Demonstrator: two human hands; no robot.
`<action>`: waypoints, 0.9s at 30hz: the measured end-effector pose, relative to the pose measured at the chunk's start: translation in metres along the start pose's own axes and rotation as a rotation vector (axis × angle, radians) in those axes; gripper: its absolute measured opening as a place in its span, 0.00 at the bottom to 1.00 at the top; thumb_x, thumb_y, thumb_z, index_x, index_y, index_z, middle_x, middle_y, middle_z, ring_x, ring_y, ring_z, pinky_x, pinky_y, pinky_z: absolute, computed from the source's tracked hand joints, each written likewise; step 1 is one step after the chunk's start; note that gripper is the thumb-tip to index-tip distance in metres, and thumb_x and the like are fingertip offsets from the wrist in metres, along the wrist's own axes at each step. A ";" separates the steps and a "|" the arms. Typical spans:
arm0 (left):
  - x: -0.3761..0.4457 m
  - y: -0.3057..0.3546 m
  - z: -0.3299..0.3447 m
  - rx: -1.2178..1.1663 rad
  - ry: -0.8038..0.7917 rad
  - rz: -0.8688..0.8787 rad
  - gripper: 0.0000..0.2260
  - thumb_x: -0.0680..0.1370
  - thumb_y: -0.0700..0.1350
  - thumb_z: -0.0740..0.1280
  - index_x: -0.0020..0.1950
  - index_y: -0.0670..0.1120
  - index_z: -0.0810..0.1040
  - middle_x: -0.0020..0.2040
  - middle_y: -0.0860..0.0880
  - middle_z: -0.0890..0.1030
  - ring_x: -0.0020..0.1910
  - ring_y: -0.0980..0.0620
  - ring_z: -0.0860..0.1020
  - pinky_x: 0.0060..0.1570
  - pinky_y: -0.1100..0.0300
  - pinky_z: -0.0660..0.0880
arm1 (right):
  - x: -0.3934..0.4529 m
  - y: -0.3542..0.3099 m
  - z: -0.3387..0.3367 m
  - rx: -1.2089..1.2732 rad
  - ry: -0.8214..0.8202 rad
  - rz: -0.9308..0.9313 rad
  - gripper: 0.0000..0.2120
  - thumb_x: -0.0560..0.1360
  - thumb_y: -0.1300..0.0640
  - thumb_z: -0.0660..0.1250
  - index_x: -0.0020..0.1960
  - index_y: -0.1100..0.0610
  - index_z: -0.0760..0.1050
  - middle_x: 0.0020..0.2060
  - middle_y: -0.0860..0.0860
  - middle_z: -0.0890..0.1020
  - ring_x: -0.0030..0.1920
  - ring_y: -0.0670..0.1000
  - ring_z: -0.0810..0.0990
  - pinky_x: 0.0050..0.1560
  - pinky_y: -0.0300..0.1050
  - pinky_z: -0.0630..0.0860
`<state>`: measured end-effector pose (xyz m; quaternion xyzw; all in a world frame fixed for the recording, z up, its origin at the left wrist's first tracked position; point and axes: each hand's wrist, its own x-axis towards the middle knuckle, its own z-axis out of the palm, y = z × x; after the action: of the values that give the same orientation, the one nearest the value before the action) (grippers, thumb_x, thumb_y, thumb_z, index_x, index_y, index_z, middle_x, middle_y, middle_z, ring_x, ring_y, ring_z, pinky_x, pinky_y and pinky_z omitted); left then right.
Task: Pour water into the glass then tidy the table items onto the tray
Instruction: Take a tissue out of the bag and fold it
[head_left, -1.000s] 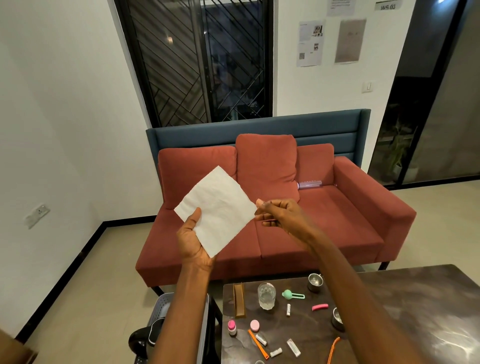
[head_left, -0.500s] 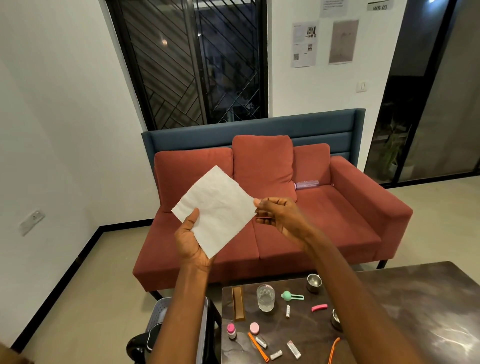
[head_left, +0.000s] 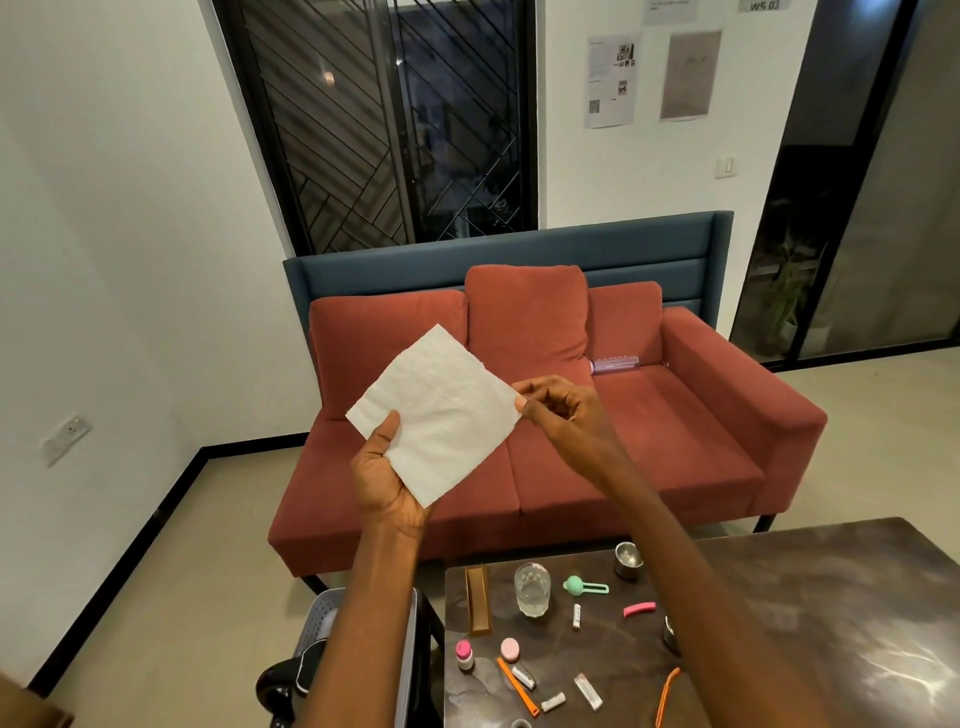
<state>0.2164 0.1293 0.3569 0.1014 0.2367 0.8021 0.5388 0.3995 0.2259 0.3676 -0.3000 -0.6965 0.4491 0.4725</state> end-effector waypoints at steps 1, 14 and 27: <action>-0.003 0.000 0.002 -0.009 -0.025 -0.023 0.11 0.80 0.46 0.63 0.59 0.44 0.78 0.53 0.42 0.85 0.49 0.38 0.84 0.37 0.45 0.82 | 0.000 0.000 0.001 -0.018 0.017 0.003 0.07 0.77 0.58 0.70 0.42 0.59 0.83 0.52 0.49 0.83 0.49 0.54 0.82 0.50 0.46 0.81; -0.015 -0.012 0.019 0.096 0.007 -0.059 0.12 0.80 0.47 0.63 0.62 0.45 0.76 0.53 0.42 0.85 0.50 0.38 0.83 0.41 0.44 0.83 | -0.008 0.014 0.008 0.749 -0.120 0.586 0.17 0.74 0.56 0.73 0.59 0.63 0.78 0.51 0.59 0.85 0.46 0.53 0.86 0.44 0.46 0.82; -0.007 -0.016 0.015 0.127 -0.002 -0.076 0.12 0.81 0.50 0.63 0.61 0.46 0.77 0.54 0.43 0.85 0.48 0.41 0.85 0.38 0.45 0.82 | -0.002 0.011 -0.009 0.304 0.046 0.355 0.09 0.77 0.70 0.66 0.50 0.59 0.79 0.44 0.54 0.86 0.43 0.49 0.87 0.39 0.41 0.82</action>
<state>0.2389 0.1319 0.3626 0.1272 0.2901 0.7645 0.5615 0.4090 0.2318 0.3577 -0.3534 -0.5460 0.6181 0.4416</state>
